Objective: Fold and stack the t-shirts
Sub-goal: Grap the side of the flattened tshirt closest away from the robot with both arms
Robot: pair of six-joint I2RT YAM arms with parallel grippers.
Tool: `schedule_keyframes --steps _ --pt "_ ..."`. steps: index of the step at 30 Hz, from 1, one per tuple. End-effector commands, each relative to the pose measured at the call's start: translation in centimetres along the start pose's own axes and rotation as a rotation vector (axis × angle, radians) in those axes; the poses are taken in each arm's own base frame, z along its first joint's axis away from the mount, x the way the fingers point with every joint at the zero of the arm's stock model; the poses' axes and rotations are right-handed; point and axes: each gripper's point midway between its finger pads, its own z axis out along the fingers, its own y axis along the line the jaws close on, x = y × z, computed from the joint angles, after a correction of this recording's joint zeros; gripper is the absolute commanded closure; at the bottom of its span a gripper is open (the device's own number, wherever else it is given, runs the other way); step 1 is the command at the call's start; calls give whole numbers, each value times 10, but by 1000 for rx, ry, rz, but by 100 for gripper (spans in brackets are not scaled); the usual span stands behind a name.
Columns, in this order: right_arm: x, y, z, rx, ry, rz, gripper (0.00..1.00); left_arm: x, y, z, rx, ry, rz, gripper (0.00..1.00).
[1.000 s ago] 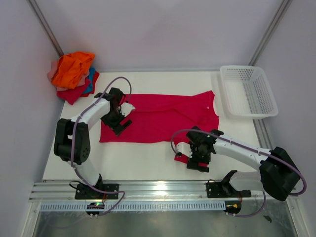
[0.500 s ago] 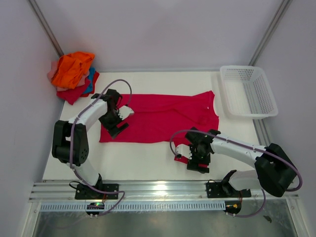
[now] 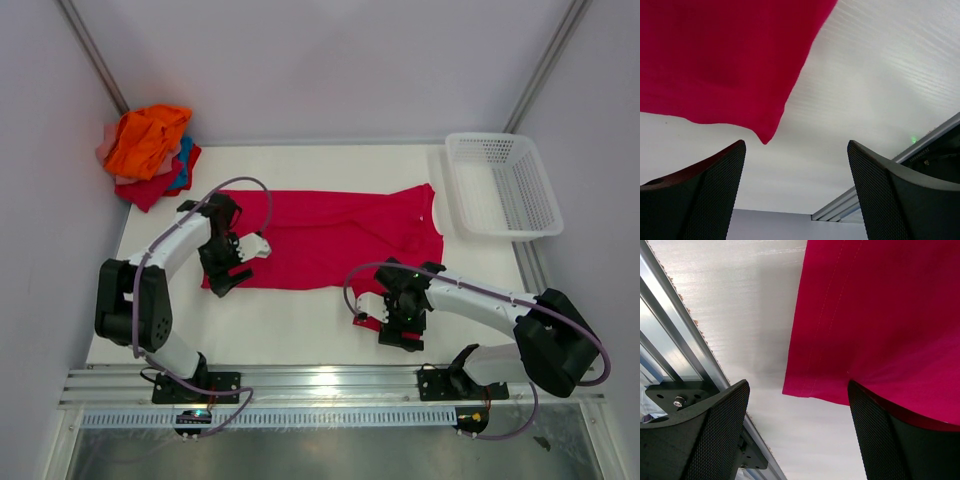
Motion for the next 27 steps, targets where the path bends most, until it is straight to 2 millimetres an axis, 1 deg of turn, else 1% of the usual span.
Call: schedule_keyframes --steps 1,7,13,18,24,26,27 --pt "-2 3 0 -22 -4 -18 17 5 -9 1 23 -17 55 16" --pt "-1 4 -1 -25 0 -22 17 7 -11 13 39 -4 47 19" --pt "-1 5 -1 -29 2 -23 17 5 -7 23 43 7 26 23" --pt "-1 4 -2 -27 0 -23 17 4 -2 31 43 16 0 25" --pt "-1 5 -1 -30 4 -23 17 4 1 39 45 38 -50 31" --pt "-1 5 -1 -32 4 -22 17 4 3 42 46 43 -61 37" --pt "-1 5 -1 -33 5 -22 17 4 3 41 46 43 -64 43"
